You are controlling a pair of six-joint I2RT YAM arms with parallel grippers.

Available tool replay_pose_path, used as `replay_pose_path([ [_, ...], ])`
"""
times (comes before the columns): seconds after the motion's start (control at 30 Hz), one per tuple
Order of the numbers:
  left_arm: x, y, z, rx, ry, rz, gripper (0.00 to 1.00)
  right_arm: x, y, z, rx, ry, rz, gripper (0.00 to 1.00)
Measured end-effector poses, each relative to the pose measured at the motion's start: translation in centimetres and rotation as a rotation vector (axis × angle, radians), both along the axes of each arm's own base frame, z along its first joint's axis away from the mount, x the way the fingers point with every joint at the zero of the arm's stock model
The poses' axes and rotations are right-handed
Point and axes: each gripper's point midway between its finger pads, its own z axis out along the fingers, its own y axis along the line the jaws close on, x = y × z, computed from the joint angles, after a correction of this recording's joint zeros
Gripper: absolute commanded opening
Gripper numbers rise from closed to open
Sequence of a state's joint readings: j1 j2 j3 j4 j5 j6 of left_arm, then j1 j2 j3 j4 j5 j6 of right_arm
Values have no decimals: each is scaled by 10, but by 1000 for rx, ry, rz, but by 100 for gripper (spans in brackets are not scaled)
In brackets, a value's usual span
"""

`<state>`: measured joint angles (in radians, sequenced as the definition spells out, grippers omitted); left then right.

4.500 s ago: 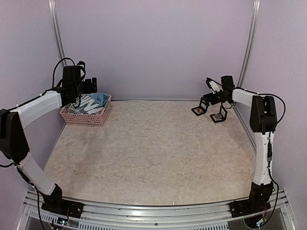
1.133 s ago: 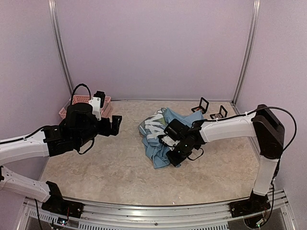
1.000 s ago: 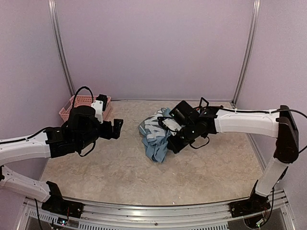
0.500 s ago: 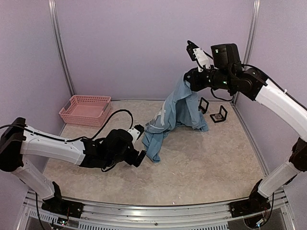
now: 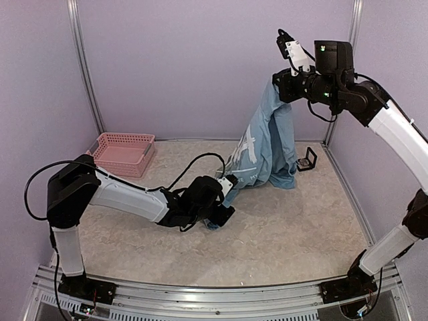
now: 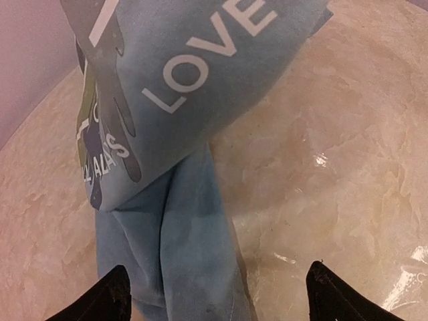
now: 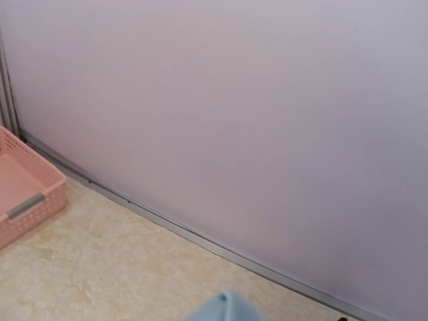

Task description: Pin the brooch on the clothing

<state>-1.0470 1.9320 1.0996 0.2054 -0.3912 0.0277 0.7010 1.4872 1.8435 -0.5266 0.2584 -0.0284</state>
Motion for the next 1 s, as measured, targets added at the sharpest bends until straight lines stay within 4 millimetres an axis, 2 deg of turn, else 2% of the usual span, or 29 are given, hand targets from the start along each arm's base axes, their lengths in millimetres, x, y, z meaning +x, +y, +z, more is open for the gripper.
replay_pose_path([
  [0.1,14,-8,-14,2,33,-2,62,2,-2,-1,-15,-3,-10,0],
  [0.2,20,6,-36,45,91,10,44,3,-6,1,-28,-11,-22,0],
  [0.3,21,13,-44,60,131,14,25,3,-11,6,-36,-23,-40,0],
  [0.37,18,14,-47,60,149,5,4,2,-14,10,-36,-32,-46,0],
  [0.4,16,14,-50,66,157,-2,0,2,-15,12,-37,-35,-49,0],
  [0.53,8,20,-60,82,187,-8,0,-2,-20,19,-39,-48,-57,0],
  [0.67,7,37,-52,107,160,58,0,-9,-26,32,-39,-59,-60,0],
  [0.73,5,52,-31,128,119,101,0,-14,-30,43,-39,-76,-54,0],
  [0.8,-1,65,15,107,44,137,0,-25,-35,55,-43,-103,-35,0],
  [0.9,-25,73,125,-57,-105,158,0,-49,-47,75,-39,-154,4,0],
  [0.97,-55,81,204,-203,-190,155,0,-71,-55,93,-20,-200,50,0],
  [1.0,-70,85,236,-269,-218,146,0,-84,-58,103,-7,-226,80,0],
])
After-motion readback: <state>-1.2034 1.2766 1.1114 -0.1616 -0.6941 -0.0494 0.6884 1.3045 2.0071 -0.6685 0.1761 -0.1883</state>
